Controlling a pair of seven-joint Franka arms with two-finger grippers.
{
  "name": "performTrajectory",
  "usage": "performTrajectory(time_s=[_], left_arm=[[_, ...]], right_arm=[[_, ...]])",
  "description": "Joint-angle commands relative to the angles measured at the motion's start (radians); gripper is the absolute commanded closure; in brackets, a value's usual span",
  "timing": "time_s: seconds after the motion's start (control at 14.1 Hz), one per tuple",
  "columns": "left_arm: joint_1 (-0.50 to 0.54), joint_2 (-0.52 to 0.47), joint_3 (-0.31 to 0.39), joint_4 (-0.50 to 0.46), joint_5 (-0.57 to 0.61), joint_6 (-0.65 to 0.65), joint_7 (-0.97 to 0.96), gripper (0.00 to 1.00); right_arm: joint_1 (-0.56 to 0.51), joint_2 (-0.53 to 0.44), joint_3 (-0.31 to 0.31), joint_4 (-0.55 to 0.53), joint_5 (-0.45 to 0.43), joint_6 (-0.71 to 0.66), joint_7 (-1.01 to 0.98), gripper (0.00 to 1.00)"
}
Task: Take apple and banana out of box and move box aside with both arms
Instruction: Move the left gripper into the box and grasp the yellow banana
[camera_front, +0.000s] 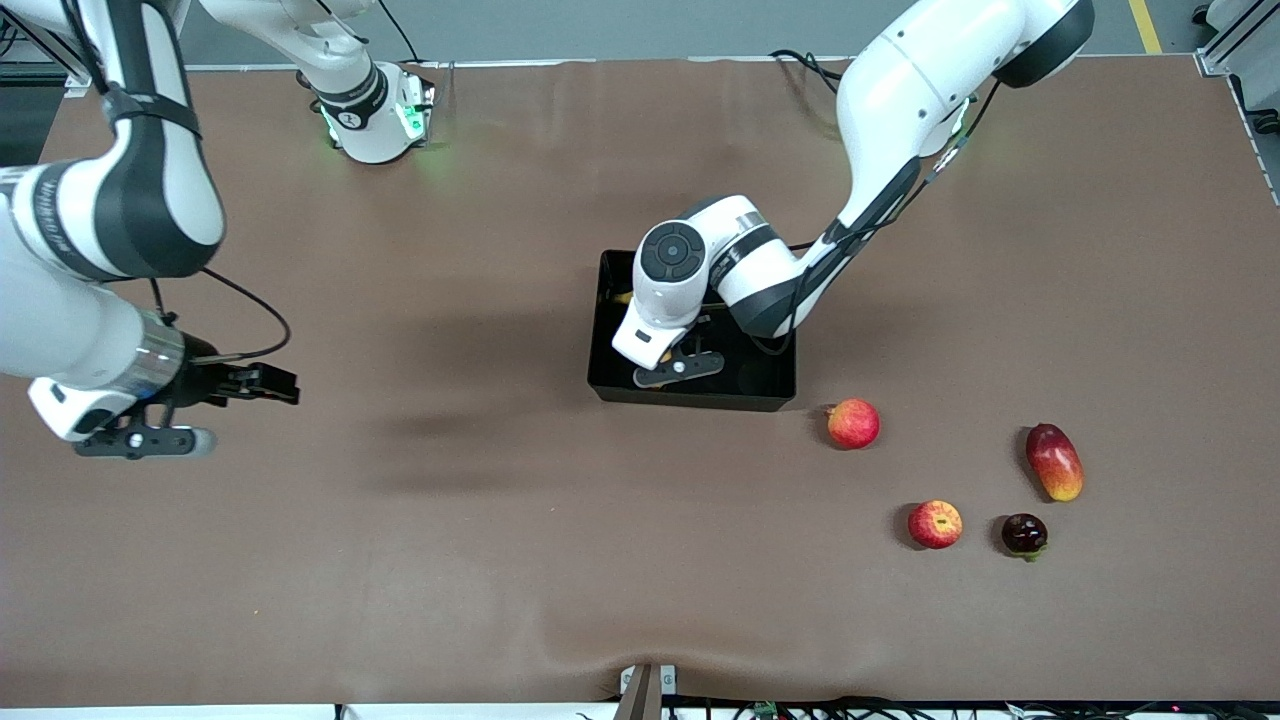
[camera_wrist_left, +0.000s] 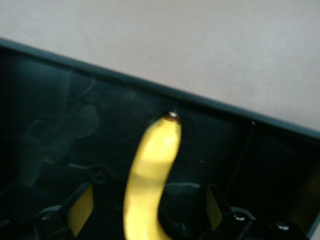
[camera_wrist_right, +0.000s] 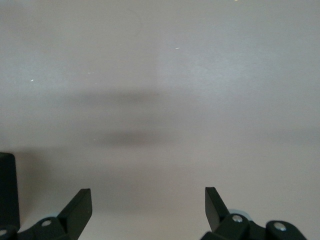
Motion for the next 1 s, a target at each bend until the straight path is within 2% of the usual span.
performTrajectory(time_s=[0.0, 0.21, 0.36, 0.5, 0.57, 0.71, 0.93], left_arm=[[-0.020, 0.041, 0.005, -0.007, 0.047, 0.070, -0.024, 0.00], [-0.032, 0.091, 0.006, -0.002, 0.101, 0.100, -0.050, 0.03], [-0.035, 0.101, 0.006, -0.003, 0.128, 0.113, -0.054, 0.51], [-0.034, 0.093, 0.006, -0.003, 0.128, 0.105, -0.050, 0.94], [-0.034, 0.085, 0.006, -0.002, 0.130, 0.099, -0.050, 1.00], [-0.034, 0.061, 0.005, 0.004, 0.170, 0.067, -0.047, 1.00], [-0.028, -0.017, -0.006, 0.022, 0.191, -0.059, -0.044, 1.00]], right_arm=[[-0.010, 0.001, -0.002, 0.022, 0.000, -0.006, 0.008, 0.00], [-0.030, 0.001, -0.005, 0.034, 0.002, -0.009, 0.008, 0.00], [-0.036, 0.001, -0.005, 0.034, 0.002, -0.009, 0.008, 0.00], [-0.036, 0.001, -0.005, 0.034, 0.002, -0.008, 0.008, 0.00], [-0.036, 0.001, -0.005, 0.034, 0.003, -0.008, 0.008, 0.00], [-0.031, 0.001, -0.005, 0.033, 0.023, -0.011, 0.010, 0.00], [-0.037, 0.001, -0.005, 0.038, 0.036, 0.006, 0.008, 0.00]])
